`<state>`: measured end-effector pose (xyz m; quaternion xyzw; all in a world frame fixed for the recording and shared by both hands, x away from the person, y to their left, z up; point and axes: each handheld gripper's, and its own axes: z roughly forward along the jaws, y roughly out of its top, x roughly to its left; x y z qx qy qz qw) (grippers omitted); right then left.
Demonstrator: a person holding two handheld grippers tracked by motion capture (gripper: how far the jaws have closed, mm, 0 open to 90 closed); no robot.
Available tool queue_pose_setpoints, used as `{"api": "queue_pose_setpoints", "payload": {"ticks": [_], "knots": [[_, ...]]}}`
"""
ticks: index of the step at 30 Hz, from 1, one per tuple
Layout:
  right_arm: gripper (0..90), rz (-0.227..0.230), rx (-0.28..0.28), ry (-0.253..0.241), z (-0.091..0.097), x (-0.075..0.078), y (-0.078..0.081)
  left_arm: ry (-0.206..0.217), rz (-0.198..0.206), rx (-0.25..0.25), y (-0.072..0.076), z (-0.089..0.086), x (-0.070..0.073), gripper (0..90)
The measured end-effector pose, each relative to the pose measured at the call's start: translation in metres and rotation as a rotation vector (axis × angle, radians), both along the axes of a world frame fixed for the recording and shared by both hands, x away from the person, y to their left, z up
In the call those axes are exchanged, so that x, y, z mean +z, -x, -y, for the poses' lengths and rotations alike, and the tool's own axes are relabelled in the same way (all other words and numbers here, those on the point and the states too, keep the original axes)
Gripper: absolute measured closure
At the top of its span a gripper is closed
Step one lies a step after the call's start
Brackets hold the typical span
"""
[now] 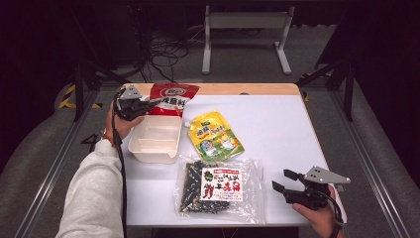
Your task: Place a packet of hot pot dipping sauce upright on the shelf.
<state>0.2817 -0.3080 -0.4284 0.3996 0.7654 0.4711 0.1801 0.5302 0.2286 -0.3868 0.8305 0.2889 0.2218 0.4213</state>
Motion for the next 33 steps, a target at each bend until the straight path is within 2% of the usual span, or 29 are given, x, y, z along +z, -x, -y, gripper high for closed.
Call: {"api": "queue_pose_setpoints", "payload": {"ticks": [8, 11, 13, 17, 18, 22, 27, 29, 33], "knots": [[34.6, -0.004, 0.013, 0.013, -0.003, -0.001, 0.001, -0.02, -0.032, 0.011, 0.0, 0.004, -0.006, 90.0], [34.4, -0.002, 0.015, 0.019, -0.004, -0.001, 0.0, -0.025, -0.021, 0.021, 0.001, 0.005, -0.005, 89.6], [34.1, 0.0, 0.017, 0.025, -0.004, -0.001, 0.0, -0.003, 0.007, 0.052, 0.003, 0.002, 0.0, 86.1], [33.8, 0.002, 0.018, 0.033, -0.003, -0.001, -0.002, 0.002, 0.016, 0.053, 0.009, -0.002, 0.006, 82.4], [33.8, 0.0, 0.016, 0.034, -0.003, 0.0, -0.003, 0.014, 0.018, 0.054, 0.011, -0.003, 0.007, 81.3], [33.9, 0.001, 0.02, 0.035, -0.004, 0.001, -0.007, 0.058, 0.045, 0.061, 0.022, -0.009, 0.014, 77.7], [35.2, 0.003, 0.021, 0.052, -0.007, 0.002, -0.014, 0.086, 0.066, 0.063, 0.039, -0.014, 0.02, 72.9], [35.7, -0.005, 0.024, 0.047, -0.007, 0.002, -0.017, 0.115, 0.078, 0.059, 0.049, -0.017, 0.022, 71.6], [37.5, -0.006, 0.039, 0.043, -0.008, 0.003, -0.023, 0.119, 0.108, 0.039, 0.068, -0.02, 0.029, 67.4]]}}
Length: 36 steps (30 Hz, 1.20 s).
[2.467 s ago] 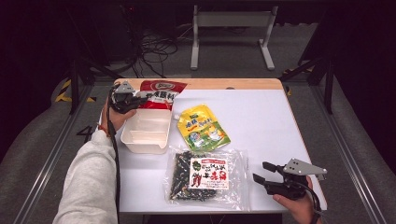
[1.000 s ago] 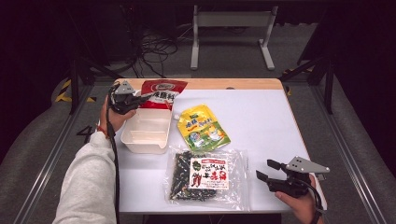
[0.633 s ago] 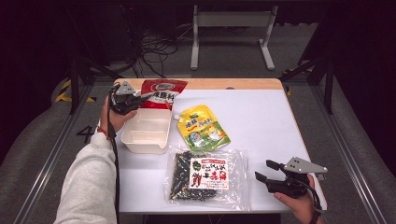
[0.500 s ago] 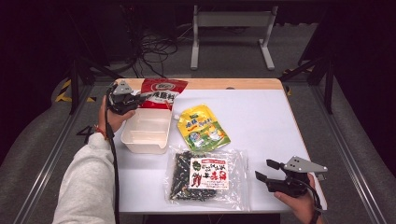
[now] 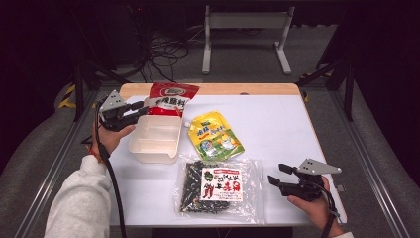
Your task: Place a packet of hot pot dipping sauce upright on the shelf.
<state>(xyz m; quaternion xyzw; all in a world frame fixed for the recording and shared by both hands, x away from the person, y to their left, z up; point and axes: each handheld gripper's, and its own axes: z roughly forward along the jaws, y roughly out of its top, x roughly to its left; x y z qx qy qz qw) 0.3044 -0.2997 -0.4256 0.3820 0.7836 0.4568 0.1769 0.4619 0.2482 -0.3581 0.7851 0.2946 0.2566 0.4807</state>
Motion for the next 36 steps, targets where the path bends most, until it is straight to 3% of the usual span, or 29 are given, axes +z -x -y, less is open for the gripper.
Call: {"api": "queue_pose_setpoints", "payload": {"ticks": [4, 5, 12, 14, 20, 25, 30, 36], "knots": [[39.3, -0.001, 0.01, 0.005, -0.003, 0.001, -0.004, 0.043, 0.039, -0.032, 0.027, 0.001, 0.007, 66.6], [40.8, 0.001, 0.009, 0.002, -0.003, 0.001, -0.005, 0.043, 0.039, -0.032, 0.027, 0.001, 0.007, 65.4], [45.4, 0.005, 0.003, 0.003, -0.006, 0.003, -0.013, -0.007, 0.056, -0.105, 0.073, 0.012, 0.007, 60.4], [47.0, 0.009, 0.0, 0.006, -0.007, 0.003, -0.014, -0.002, 0.043, -0.113, 0.079, 0.014, 0.003, 59.0], [55.5, 0.012, 0.004, 0.002, -0.011, 0.003, -0.026, -0.054, 0.016, -0.131, 0.106, 0.024, -0.013, 56.8], [58.2, 0.0, 0.017, 0.03, -0.02, 0.001, -0.034, -0.03, -0.023, -0.156, 0.128, 0.028, -0.028, 52.1], [53.1, -0.008, 0.017, 0.027, -0.02, 0.001, -0.034, -0.036, -0.05, -0.184, 0.146, 0.029, -0.041, 50.1], [45.6, -0.043, 0.019, 0.029, -0.021, -0.002, -0.027, -0.089, -0.097, -0.197, 0.163, 0.031, -0.06, 49.3]]}}
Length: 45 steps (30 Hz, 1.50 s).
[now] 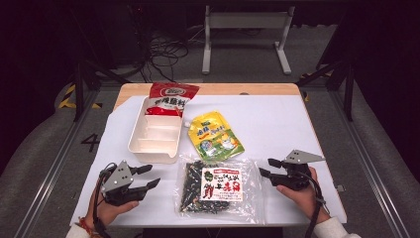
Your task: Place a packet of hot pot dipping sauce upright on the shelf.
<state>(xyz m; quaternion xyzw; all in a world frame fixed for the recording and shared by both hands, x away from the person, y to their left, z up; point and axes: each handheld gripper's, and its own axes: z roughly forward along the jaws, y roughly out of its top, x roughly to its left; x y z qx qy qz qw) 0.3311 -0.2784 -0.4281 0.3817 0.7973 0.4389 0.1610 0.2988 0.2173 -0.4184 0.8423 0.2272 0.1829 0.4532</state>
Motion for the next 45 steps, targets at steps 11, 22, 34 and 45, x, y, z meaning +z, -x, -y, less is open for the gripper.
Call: {"api": "queue_pose_setpoints", "payload": {"ticks": [11, 22, 34, 45], "knots": [[29.8, -0.131, 0.04, 0.023, -0.006, -0.013, 0.02, -0.018, -0.059, 0.018, 0.011, 0.0, -0.023, 40.2], [22.1, -0.22, 0.06, -0.007, -0.013, -0.026, 0.015, -0.014, -0.078, 0.079, 0.007, 0.005, -0.029, 19.2], [43.9, -0.248, 0.083, -0.037, -0.024, -0.025, 0.004, 0.007, -0.097, 0.021, 0.003, 0.015, -0.026, 18.6], [82.1, -0.145, 0.124, -0.005, -0.032, -0.002, -0.009, 0.033, -0.108, -0.086, -0.024, 0.047, -0.002, 16.0]]}}
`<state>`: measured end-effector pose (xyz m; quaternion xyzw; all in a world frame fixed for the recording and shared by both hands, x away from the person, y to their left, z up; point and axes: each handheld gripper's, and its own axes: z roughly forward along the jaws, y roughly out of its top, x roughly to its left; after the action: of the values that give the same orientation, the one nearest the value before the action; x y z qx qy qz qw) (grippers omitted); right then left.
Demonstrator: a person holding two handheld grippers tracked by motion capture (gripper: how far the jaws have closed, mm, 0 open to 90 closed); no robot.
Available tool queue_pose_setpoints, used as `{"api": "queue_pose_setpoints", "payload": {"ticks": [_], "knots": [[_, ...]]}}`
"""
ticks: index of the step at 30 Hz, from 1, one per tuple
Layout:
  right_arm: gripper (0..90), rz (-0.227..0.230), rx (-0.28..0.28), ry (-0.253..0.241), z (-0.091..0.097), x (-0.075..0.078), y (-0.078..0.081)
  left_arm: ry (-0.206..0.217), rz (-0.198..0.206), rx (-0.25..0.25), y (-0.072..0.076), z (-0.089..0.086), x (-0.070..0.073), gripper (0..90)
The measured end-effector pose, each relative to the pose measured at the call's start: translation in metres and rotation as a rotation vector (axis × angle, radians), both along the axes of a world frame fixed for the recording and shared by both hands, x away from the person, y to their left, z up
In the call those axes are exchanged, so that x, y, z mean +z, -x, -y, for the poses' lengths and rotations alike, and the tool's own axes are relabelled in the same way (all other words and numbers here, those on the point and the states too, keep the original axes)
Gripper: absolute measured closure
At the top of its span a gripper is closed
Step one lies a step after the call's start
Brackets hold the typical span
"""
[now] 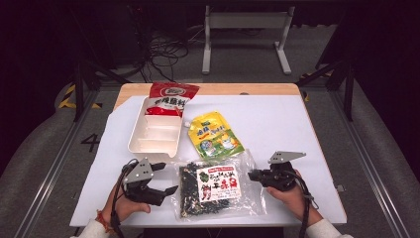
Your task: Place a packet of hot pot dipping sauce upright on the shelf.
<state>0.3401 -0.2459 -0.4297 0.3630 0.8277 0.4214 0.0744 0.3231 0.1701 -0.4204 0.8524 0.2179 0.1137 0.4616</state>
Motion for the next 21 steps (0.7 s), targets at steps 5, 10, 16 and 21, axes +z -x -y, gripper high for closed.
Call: {"api": "queue_pose_setpoints", "payload": {"ticks": [5, 10, 16, 21], "knots": [[87.5, 0.094, 0.025, 0.021, -0.004, 0.029, -0.01, -0.003, -0.009, -0.033, -0.01, 0.016, 0.005, 14.7], [88.5, 0.139, 0.069, 0.025, -0.01, 0.045, -0.025, -0.013, -0.013, -0.043, -0.023, 0.027, 0.011, 14.3], [88.9, 0.197, 0.123, 0.054, -0.028, 0.054, -0.036, -0.009, -0.018, -0.059, -0.036, 0.033, 0.016, 14.3], [88.9, 0.236, 0.145, 0.054, -0.038, 0.058, -0.039, -0.044, -0.034, -0.066, -0.045, 0.036, 0.018, 14.7]]}}
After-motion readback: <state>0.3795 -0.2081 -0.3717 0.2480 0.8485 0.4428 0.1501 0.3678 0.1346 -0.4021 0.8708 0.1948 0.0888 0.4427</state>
